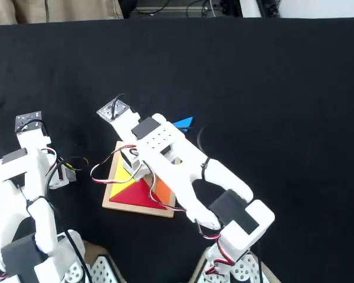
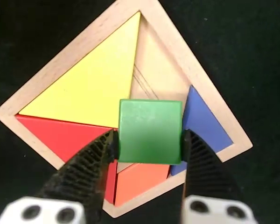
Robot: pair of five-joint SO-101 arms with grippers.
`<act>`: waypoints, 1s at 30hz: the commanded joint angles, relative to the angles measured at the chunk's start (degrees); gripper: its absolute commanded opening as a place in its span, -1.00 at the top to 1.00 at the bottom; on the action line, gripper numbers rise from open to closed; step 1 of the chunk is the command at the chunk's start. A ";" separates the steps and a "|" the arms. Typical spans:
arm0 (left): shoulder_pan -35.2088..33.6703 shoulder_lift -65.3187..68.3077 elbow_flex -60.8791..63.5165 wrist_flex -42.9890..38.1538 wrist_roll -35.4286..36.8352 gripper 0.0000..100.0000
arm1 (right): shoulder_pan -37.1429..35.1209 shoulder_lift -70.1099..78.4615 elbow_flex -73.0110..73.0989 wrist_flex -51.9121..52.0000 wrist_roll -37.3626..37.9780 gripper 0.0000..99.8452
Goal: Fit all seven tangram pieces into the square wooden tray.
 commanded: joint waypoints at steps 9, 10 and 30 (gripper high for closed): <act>-1.01 -0.44 -0.22 0.18 -0.35 0.51 | 1.58 -0.22 -2.07 -2.02 0.00 0.59; -1.01 -0.44 -0.22 0.18 -0.35 0.51 | 1.67 -0.22 -1.89 -1.85 -0.09 0.54; -1.01 -0.44 -0.22 0.18 -0.35 0.51 | 4.57 3.38 -5.05 -4.40 5.01 0.92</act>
